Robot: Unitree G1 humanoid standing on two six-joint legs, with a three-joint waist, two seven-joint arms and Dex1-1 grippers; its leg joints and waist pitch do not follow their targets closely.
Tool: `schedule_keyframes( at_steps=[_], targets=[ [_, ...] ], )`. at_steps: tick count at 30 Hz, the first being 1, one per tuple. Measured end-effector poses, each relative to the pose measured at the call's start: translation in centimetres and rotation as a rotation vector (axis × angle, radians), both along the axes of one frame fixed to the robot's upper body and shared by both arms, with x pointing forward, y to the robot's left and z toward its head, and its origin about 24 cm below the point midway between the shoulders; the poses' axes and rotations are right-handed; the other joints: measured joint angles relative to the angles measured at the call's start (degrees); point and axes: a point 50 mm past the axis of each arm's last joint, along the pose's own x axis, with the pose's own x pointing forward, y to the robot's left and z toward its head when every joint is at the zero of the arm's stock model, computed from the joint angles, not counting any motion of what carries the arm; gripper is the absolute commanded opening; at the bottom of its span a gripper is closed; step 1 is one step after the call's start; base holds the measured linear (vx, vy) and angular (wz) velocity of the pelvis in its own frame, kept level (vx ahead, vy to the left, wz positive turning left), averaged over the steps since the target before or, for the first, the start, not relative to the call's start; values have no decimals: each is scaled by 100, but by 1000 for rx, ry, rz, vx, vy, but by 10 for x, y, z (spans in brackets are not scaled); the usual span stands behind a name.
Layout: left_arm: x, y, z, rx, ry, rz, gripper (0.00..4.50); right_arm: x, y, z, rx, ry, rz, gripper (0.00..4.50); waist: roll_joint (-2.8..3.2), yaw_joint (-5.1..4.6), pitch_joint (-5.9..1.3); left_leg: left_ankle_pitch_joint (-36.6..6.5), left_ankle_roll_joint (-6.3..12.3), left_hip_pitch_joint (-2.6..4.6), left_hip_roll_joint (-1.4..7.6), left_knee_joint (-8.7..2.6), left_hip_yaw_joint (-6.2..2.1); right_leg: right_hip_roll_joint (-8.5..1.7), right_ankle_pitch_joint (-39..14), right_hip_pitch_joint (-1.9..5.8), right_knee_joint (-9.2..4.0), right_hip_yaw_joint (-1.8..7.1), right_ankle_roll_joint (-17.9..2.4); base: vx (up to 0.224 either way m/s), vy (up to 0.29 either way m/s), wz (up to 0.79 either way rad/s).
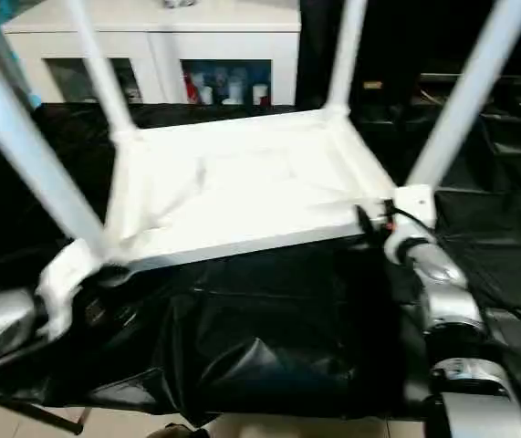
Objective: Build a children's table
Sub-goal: Rotate table base
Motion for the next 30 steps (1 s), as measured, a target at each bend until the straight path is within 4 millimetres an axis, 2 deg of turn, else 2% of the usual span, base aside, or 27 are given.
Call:
schedule_keyframes(
  at_steps=[6,11,17,24,27,30],
  targets=[
    [-6,24,11,-41,-50,74,445,-1,2,1,56,-41,10,368,-9,4,-4,0,0,4,-1,1,1,-1,2,1,11,6,-2,0,0,0],
    [10,32,32,-143,-224,174,445,-10,18,-8,146,-111,1,368,-17,8,-9,0,-1,8,-1,2,-1,-1,0,-9,36,9,0,0,0,0],
    [38,13,42,-286,-347,214,445,-30,27,-24,177,-123,-11,368,-11,-8,-11,2,-4,8,-2,6,-1,-1,-1,-11,42,12,3,0,0,0],
    [62,-12,40,-410,-345,213,445,-33,23,-31,157,-95,-123,368,5,-95,-17,4,-7,8,-1,7,-4,-1,-6,-19,62,10,11,0,0,0],
    [61,-20,40,-488,-298,168,445,-34,26,-36,150,-56,-136,368,12,-143,-18,4,-7,6,-2,7,-4,-1,-9,-20,63,10,15,0,0,0],
    [54,-35,42,-561,-211,34,445,-31,30,-41,139,-3,-122,368,13,-144,-19,4,-7,5,-2,9,-1,-3,-12,-20,63,9,12,0,0,0]
  ],
)
